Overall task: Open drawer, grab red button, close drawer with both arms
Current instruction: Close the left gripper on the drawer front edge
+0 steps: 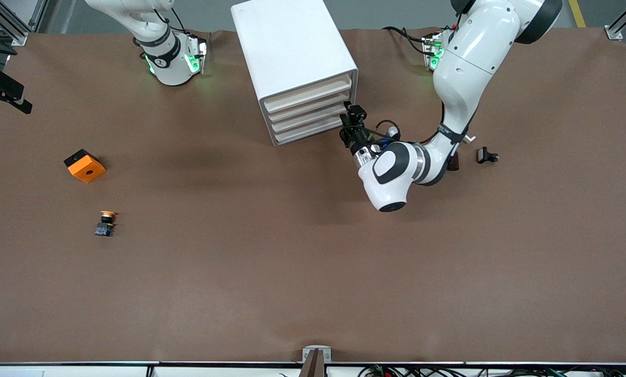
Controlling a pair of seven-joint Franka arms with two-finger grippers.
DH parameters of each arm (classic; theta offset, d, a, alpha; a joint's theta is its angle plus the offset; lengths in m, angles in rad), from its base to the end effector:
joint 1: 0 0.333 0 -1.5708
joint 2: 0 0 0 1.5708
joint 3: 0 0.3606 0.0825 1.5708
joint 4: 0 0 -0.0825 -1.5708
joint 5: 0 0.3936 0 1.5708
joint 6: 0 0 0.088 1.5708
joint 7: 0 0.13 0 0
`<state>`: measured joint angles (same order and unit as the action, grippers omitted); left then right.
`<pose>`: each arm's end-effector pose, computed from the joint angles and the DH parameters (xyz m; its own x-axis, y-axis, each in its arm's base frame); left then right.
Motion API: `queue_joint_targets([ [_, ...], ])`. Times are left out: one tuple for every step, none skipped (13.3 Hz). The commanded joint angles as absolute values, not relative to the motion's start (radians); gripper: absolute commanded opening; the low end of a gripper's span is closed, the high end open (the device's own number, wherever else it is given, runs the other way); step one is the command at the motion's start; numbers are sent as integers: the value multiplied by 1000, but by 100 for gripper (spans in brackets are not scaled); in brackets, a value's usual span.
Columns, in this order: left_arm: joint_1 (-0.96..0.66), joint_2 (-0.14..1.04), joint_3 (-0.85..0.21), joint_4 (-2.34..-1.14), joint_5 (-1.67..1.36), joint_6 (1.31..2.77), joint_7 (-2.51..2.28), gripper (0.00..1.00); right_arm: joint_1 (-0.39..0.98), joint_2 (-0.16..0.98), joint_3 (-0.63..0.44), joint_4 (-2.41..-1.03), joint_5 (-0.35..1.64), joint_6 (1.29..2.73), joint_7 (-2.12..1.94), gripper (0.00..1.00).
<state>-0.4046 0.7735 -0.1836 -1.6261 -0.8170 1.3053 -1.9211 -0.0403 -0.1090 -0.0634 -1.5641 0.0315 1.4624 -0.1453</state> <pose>0.4505 -0.4130 0.2128 -0.2384 0.9324 -0.2717 0.2341 -0.2163 -0.9478 0.5107 -0.0511 0.6984 0.9989 0.0452 0.0126 0.0457 -0.9983 -0.0367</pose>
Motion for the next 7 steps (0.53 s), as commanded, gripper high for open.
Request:
queue_joint_targets([
  [-400,796,-213,-1624,-850,1269,-1939,51,-54,-115,-63,-1543,25,1454,-149,100],
  [-400,801,-216,-1626,-850,1266,-1948,51,-69,-114,-63,-1542,26,1448,-149,100],
  [-400,805,-216,-1626,-850,1266,-1953,51,-74,-112,-63,-1542,26,1444,-146,100],
  [-400,810,-216,-1626,-850,1266,-1953,50,-75,-103,-63,-1540,29,1442,-144,100],
  [-399,811,-216,-1625,-850,1266,-1954,50,-75,-97,-61,-1540,25,1439,-143,100],
  [-397,811,-216,-1624,-850,1266,-1957,50,-80,-95,-63,-1542,25,1439,-149,100],
  [-399,813,-216,-1626,-850,1266,-1968,50,-92,-94,-63,-1542,26,1440,-152,100],
])
